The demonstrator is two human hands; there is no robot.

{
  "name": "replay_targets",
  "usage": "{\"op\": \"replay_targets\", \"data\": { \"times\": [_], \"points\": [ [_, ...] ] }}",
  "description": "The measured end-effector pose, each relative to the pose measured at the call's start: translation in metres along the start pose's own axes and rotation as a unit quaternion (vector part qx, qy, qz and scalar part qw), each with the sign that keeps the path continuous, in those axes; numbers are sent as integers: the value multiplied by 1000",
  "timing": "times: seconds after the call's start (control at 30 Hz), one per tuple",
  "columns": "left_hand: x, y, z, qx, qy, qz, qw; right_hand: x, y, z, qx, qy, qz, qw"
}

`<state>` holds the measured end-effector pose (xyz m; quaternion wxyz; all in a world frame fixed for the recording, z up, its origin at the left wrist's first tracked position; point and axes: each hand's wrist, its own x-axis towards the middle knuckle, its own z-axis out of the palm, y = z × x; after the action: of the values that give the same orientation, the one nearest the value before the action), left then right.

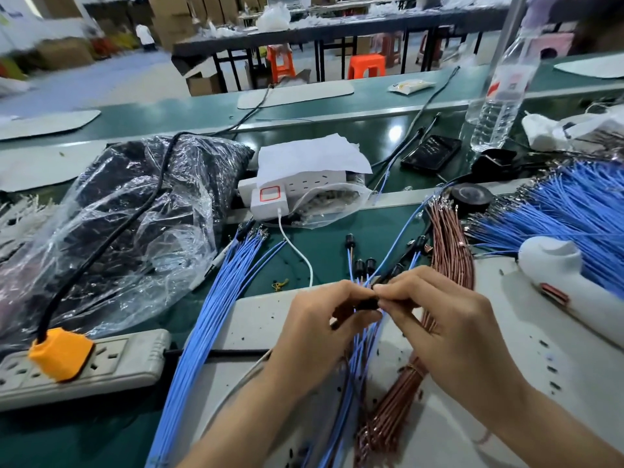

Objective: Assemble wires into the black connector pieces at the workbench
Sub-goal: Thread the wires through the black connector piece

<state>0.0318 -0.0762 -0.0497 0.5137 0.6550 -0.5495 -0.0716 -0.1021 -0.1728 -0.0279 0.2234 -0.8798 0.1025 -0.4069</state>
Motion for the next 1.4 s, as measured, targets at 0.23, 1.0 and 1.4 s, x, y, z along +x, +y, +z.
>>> {"op": "replay_targets", "data": {
  "times": [0.23, 1.0, 1.4],
  "points": [
    [1, 1, -1, 8, -17, -4, 1000, 4, 3, -7, 205, -37, 219, 953],
    [2, 13, -6, -1, -26, -4, 1000, 12, 8, -15, 418, -118, 338, 835],
    [1, 11, -4, -52, -30, -32, 998, 11, 16, -11, 446, -141, 355, 809]
  ]
}}
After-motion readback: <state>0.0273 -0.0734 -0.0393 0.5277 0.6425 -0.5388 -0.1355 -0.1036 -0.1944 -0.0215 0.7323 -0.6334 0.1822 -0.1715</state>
